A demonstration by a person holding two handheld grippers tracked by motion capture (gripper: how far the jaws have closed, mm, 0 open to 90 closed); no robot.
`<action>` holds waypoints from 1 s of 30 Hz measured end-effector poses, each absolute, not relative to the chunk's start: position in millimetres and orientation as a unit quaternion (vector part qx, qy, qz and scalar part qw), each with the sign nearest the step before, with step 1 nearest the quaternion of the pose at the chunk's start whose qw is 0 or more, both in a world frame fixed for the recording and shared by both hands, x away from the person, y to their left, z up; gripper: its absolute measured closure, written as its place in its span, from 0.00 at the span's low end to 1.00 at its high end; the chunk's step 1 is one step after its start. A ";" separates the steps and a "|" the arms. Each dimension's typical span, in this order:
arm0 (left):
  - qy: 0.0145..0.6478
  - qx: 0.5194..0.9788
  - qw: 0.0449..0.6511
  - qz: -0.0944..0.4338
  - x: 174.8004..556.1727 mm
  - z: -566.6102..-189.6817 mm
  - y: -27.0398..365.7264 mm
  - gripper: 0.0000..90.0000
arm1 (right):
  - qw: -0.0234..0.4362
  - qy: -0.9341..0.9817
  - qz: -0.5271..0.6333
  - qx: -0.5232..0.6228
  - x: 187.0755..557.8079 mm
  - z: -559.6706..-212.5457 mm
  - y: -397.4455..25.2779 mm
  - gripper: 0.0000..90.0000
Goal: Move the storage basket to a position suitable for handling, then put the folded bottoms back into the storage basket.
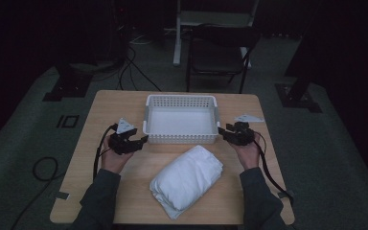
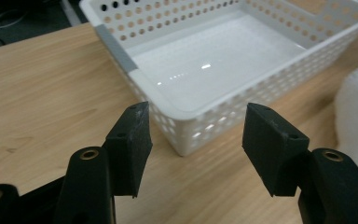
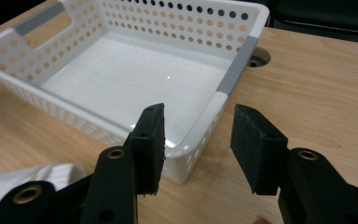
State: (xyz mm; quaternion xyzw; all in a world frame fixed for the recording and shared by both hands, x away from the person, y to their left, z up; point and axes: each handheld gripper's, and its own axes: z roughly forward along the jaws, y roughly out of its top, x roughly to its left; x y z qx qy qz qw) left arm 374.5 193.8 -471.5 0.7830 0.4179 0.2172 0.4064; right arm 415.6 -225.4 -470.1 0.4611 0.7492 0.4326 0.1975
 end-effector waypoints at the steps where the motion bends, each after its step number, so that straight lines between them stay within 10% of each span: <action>1: 0.417 0.784 0.406 0.217 373.2 -471.6 193.1 0.45 | 0.198 0.752 0.431 0.457 413.7 -470.1 -225.4 0.60; 30: 0.378 0.806 0.418 0.180 329.1 -472.8 162.7 0.35 | 0.199 0.756 0.423 0.458 400.3 -476.2 -229.7 0.51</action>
